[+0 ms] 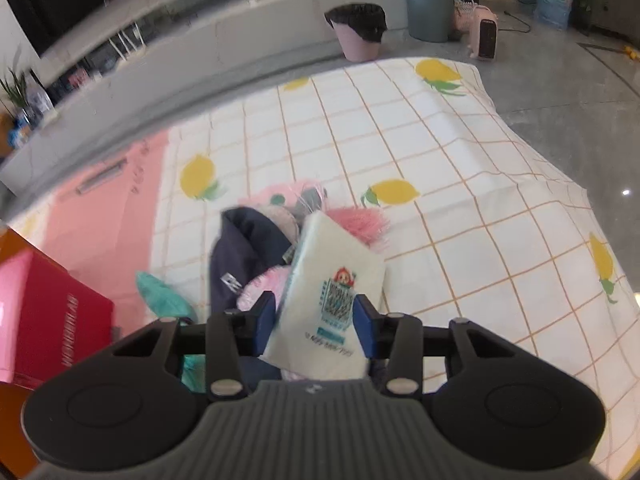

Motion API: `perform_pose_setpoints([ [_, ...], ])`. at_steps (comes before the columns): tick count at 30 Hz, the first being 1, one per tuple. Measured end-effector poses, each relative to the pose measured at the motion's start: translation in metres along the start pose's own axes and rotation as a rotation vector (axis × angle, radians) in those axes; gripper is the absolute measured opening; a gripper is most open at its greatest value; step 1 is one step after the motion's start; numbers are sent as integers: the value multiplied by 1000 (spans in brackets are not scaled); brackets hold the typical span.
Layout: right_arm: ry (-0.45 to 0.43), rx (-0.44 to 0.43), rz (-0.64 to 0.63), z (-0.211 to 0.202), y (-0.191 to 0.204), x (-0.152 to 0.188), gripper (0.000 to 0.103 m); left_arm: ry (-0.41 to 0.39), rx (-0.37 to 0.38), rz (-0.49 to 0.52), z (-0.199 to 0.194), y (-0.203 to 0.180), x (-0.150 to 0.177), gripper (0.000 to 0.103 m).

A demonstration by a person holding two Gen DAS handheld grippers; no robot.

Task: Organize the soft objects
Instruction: 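Lift the teal plush with the left tool while the right tool holds the white packet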

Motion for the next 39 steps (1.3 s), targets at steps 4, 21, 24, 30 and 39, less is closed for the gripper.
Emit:
perform_pose_setpoints([
  [4, 34, 35, -69, 7, 9, 5, 25, 55, 27, -61, 8, 7, 1, 103],
  [21, 4, 138, 86, 2, -36, -2, 86, -7, 52, -68, 3, 9, 8, 103],
  [24, 45, 170, 68, 21, -36, 1, 88, -14, 50, -59, 2, 9, 9, 103],
  [30, 31, 175, 86, 22, -45, -1, 90, -18, 59, -51, 1, 9, 9, 103],
  [39, 76, 231, 102, 37, -54, 4, 90, -27, 59, -46, 1, 10, 11, 103],
])
Point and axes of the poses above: each gripper's, at about its wrist camera, not at the fingertips, and z roughly the way its jaws point, y to its left, x to its underside, the point moved 6 cm from there along z, roughly the way its jaws point, and after that the axes turned 14 degrees about -x, right-handed, at the moved point
